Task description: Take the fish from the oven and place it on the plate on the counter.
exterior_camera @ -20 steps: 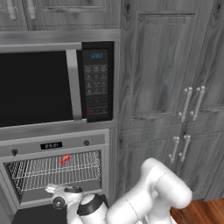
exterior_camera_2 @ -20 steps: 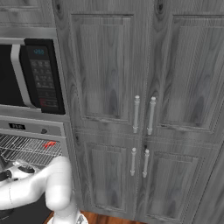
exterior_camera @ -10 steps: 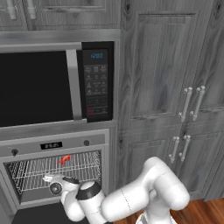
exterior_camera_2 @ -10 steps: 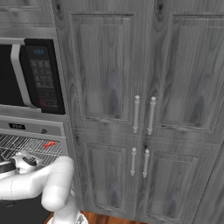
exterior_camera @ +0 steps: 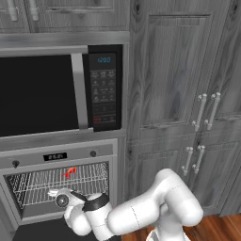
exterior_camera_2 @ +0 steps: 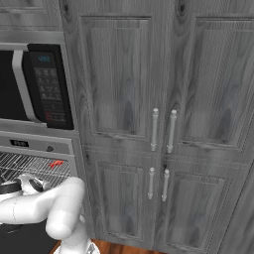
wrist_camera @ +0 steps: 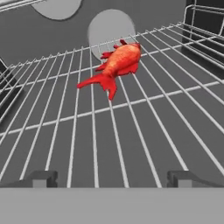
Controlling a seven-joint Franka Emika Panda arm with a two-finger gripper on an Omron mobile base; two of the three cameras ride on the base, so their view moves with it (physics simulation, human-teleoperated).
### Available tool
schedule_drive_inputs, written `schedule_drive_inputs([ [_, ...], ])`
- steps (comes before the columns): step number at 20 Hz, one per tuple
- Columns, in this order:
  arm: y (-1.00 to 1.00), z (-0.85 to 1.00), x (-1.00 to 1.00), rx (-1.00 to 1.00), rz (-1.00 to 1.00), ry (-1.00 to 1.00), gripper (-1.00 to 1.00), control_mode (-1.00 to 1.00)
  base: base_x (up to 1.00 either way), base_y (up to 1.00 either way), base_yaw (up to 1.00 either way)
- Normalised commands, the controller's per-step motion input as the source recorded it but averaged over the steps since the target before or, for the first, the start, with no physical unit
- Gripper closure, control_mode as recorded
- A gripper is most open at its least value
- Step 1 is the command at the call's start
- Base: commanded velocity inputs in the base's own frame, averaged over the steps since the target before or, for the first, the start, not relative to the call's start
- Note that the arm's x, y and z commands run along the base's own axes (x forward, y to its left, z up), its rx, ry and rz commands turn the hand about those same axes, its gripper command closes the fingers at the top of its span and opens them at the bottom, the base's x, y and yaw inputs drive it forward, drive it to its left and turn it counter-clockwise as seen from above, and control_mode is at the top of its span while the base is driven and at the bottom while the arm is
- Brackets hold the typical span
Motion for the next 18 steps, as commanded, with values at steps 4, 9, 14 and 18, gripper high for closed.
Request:
schedule_drive_inputs([
  [4,0.00,-0.57,-0.13,-0.06,0.00,0.07,-1.00,-1.00,0.00,0.00,0.00],
  [9,0.00,-0.83,-0.07,-0.11,0.04,0.15,-1.00,-1.00,0.00,0.00,0.00],
  [14,0.00,-0.99,-0.24,-0.15,0.05,0.12,-1.00,-1.00,0.00,0.00,0.00],
  [18,0.00,-1.00,-0.49,-0.13,0.03,0.05,-1.00,-1.00,0.00,0.00,0.00],
])
